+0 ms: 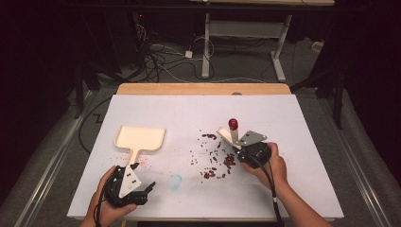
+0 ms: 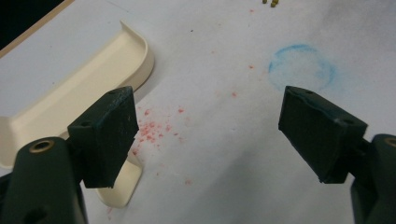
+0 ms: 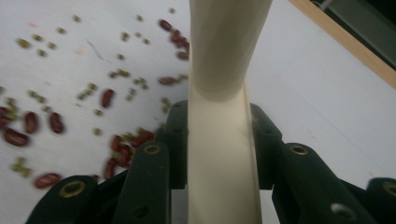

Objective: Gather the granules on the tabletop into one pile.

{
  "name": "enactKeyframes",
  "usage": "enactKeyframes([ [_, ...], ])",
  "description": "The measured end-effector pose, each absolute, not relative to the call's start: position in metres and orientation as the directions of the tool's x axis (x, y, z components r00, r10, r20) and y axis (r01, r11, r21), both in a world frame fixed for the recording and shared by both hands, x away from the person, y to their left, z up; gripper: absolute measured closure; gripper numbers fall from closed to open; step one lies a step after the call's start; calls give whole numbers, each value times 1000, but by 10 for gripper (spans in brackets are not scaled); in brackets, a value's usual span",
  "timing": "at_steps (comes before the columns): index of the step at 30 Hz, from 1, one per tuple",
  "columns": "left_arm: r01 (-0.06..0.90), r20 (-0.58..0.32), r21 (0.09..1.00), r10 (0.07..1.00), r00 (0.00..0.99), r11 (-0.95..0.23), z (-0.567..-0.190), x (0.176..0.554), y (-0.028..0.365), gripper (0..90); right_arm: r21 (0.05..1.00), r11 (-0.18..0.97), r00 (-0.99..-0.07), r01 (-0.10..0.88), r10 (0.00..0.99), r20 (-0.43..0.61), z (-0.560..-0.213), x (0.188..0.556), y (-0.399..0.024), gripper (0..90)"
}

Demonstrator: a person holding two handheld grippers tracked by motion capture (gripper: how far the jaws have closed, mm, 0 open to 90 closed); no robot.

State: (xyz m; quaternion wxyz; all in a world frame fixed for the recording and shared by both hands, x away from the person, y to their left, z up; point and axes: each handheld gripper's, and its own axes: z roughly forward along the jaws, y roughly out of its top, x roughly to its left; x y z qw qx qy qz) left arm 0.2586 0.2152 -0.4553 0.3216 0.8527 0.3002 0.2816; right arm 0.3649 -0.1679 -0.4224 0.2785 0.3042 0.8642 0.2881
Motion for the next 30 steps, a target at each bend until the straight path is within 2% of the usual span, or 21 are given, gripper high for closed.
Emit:
enactKeyframes([
  [6, 337, 277, 720, 697, 662, -606, -456, 260, 217, 192, 676, 647, -677, 353, 675, -293, -422, 360, -152, 673],
  [14, 340, 278, 714, 694, 664, -612, -457, 260, 215, 192, 722, 590, -679, 360, 697, -230, -413, 360, -161, 674],
  [21, 340, 276, 711, 689, 670, -616, -457, 262, 214, 192, 768, 560, -652, 312, 714, -256, -391, 367, -174, 673],
  [23, 340, 268, 716, 691, 672, -609, -457, 263, 213, 192, 788, 562, -649, 252, 702, -293, -386, 384, -178, 673],
  [24, 340, 268, 715, 689, 674, -611, -457, 263, 213, 192, 788, 562, -649, 252, 702, -293, -386, 384, -178, 673],
  [27, 331, 276, 712, 679, 680, -620, -457, 263, 212, 192, 767, 611, -636, 195, 674, -375, -389, 410, -178, 673],
  [28, 327, 282, 708, 675, 682, -626, -457, 262, 211, 192, 750, 624, -639, 219, 673, -373, -394, 431, -177, 673],
  [30, 324, 279, 710, 672, 686, -625, -456, 263, 211, 192, 758, 609, -646, 234, 680, -347, -400, 448, -176, 673],
])
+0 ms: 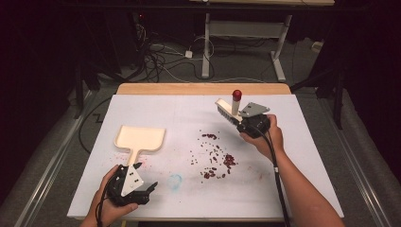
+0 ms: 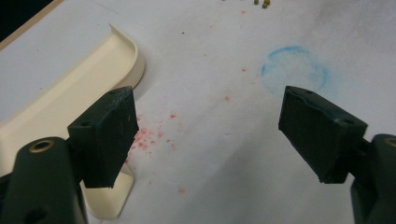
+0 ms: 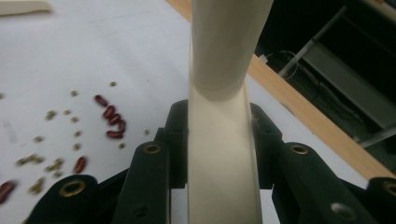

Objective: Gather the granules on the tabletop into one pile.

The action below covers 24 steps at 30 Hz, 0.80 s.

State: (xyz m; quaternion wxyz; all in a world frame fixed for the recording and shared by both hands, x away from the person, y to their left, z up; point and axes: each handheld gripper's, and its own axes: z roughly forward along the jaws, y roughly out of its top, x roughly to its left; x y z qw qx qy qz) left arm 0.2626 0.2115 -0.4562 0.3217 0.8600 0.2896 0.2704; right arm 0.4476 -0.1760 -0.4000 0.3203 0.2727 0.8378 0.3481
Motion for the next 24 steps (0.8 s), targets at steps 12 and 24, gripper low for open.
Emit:
enactKeyframes([
  [12, 329, 262, 716, 674, 691, -616, -457, 263, 213, 192, 722, 664, -691, 195, 616, -379, -432, 479, -134, 673],
  [24, 332, 270, 696, 660, 701, -637, -459, 262, 210, 192, 685, 728, -837, 41, 399, -374, -438, 450, -121, 671],
])
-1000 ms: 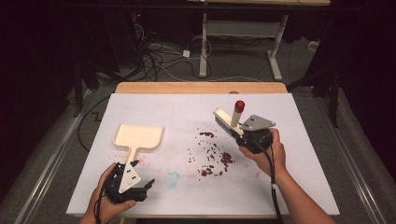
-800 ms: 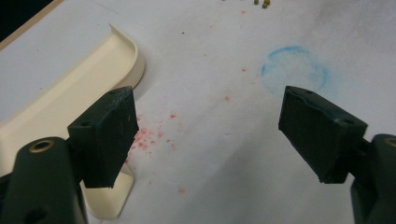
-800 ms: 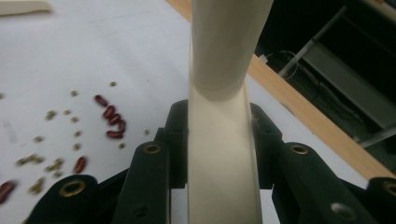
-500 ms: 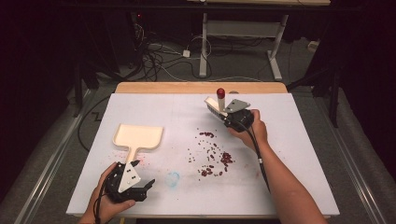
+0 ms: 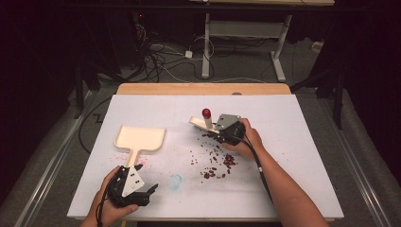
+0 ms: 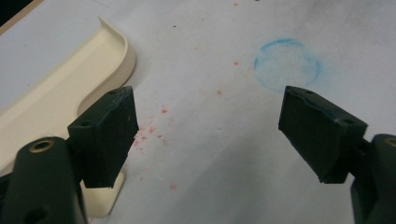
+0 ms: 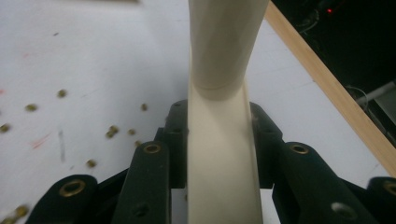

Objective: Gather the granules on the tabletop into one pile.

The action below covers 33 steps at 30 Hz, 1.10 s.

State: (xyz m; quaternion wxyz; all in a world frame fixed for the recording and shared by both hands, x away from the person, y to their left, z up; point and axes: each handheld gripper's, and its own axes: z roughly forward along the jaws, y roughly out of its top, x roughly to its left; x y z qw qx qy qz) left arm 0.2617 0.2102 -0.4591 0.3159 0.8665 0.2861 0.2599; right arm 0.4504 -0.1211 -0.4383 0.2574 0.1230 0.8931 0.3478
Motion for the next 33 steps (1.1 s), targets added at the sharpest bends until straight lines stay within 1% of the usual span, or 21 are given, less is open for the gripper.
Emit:
enactKeyframes([
  [2, 332, 270, 694, 659, 702, -638, -459, 262, 210, 192, 683, 730, -845, 30, 384, -373, -438, 447, -123, 671],
  [5, 331, 267, 696, 658, 704, -637, -459, 262, 210, 192, 691, 723, -869, -14, 333, -366, -436, 434, -134, 672],
  [7, 334, 264, 697, 660, 704, -635, -460, 262, 209, 192, 693, 720, -876, -20, 322, -360, -435, 431, -137, 672],
  [9, 334, 264, 690, 653, 709, -642, -460, 263, 208, 192, 695, 718, -893, -41, 285, -347, -434, 422, -146, 673],
  [15, 330, 267, 682, 642, 719, -653, -461, 264, 205, 193, 716, 695, -914, -61, 250, -320, -433, 404, -165, 673],
  [21, 332, 267, 675, 638, 722, -659, -461, 265, 202, 193, 718, 691, -917, -82, 229, -326, -430, 391, -173, 673],
  [23, 333, 266, 676, 639, 721, -657, -461, 266, 201, 193, 731, 677, -902, -89, 256, -347, -426, 387, -175, 674],
  [28, 332, 263, 683, 643, 719, -651, -460, 266, 201, 193, 739, 669, -881, -85, 295, -369, -419, 390, -175, 674],
  [32, 334, 260, 682, 642, 721, -651, -461, 267, 202, 193, 748, 663, -855, -41, 364, -370, -411, 401, -166, 674],
  [33, 335, 258, 682, 642, 722, -651, -461, 267, 202, 193, 731, 681, -838, -42, 375, -397, -409, 407, -158, 673],
])
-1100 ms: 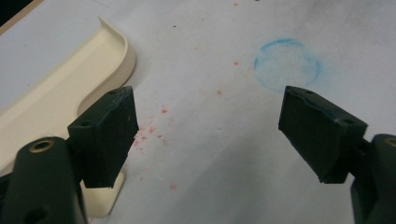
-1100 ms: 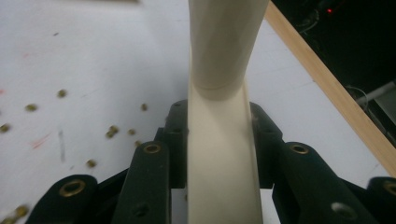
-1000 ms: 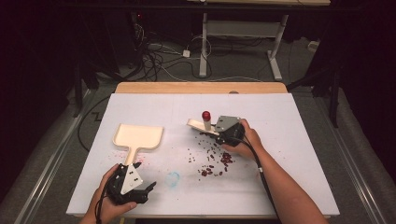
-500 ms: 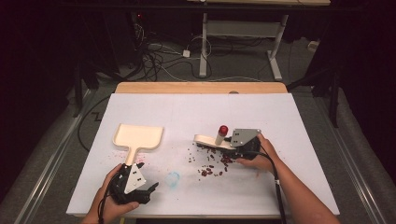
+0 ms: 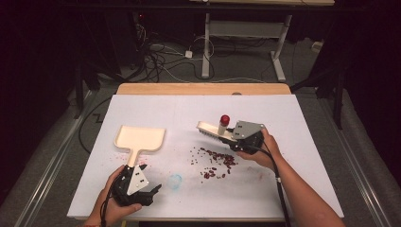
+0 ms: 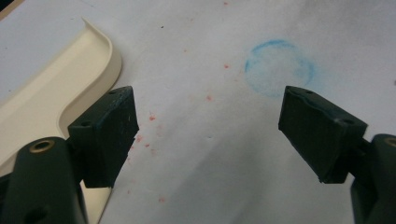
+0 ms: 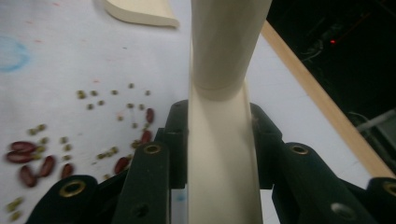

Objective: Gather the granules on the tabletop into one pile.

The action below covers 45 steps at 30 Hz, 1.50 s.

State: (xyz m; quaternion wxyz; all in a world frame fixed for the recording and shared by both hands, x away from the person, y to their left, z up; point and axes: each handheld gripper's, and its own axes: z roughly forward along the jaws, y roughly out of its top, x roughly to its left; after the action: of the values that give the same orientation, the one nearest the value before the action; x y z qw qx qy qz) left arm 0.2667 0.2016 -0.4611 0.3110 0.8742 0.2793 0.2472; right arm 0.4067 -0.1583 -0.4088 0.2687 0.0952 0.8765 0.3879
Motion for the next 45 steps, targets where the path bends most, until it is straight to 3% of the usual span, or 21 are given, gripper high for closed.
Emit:
enactKeyframes([
  [7, 338, 248, 686, 644, 723, -644, -462, 267, 203, 193, 691, 722, -830, -41, 360, -426, -415, 422, -127, 673],
  [13, 341, 242, 680, 637, 732, -650, -464, 266, 203, 193, 648, 753, -864, -116, 245, -441, -429, 417, -100, 673],
  [28, 347, 245, 673, 639, 729, -654, -465, 264, 202, 193, 632, 740, -923, -228, 44, -383, -426, 379, -130, 673],
  [33, 343, 247, 674, 637, 730, -654, -464, 265, 200, 193, 644, 731, -907, -228, 81, -413, -422, 374, -137, 673],
  [39, 338, 249, 676, 635, 732, -655, -463, 266, 200, 193, 716, 677, -880, -172, 221, -420, -410, 371, -143, 673],
  [42, 331, 254, 685, 638, 726, -649, -462, 265, 202, 193, 768, 633, -885, -95, 299, -356, -399, 366, -147, 673],
  [43, 328, 256, 691, 643, 721, -644, -460, 265, 205, 192, 810, 587, -903, -9, 344, -259, -391, 359, -147, 673],
  [44, 327, 253, 704, 653, 713, -630, -458, 264, 207, 192, 810, 587, -903, -9, 344, -259, -391, 359, -147, 673],
  [45, 328, 250, 715, 663, 705, -618, -456, 264, 210, 192, 842, 535, -919, 70, 363, -155, -386, 349, -143, 673],
])
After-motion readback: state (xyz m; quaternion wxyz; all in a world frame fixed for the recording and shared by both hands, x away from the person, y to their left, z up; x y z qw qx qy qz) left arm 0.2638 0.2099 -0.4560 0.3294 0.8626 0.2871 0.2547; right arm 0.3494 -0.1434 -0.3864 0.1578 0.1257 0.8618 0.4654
